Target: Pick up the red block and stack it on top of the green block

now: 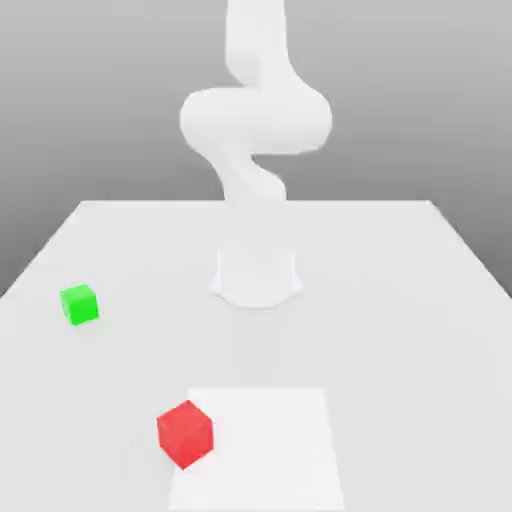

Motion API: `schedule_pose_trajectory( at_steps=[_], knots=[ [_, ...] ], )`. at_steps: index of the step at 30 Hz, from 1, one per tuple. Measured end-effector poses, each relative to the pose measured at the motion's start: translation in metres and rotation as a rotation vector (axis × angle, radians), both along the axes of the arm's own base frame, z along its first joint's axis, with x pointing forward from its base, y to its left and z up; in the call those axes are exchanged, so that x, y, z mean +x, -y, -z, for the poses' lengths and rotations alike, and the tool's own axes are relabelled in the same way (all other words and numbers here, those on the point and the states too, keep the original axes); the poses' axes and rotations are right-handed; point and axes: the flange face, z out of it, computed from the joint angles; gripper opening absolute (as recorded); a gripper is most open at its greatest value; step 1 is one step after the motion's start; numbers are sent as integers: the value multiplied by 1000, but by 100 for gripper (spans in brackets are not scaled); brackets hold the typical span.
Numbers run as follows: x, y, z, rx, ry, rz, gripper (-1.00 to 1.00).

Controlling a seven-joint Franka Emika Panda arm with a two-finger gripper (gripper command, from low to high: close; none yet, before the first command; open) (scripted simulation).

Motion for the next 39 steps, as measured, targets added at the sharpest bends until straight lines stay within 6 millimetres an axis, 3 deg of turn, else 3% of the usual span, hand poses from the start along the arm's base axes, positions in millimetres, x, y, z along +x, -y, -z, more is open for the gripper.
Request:
schedule_pose_trajectory(
  at_steps=[5,11,16,20,23,27,28,34,39],
  knots=[
    [53,21,104,72,-164,152,0],
    [78,48,233,152,-349,339,0],
    [70,68,340,215,-501,500,0],
    [45,82,420,266,-620,640,0],
    [34,82,465,283,-669,689,0],
    [31,82,511,285,-675,695,0],
    [31,82,518,285,-676,695,-100],
    [31,81,521,285,-674,695,-100],
    [32,82,479,285,-674,696,-100]
  ],
)
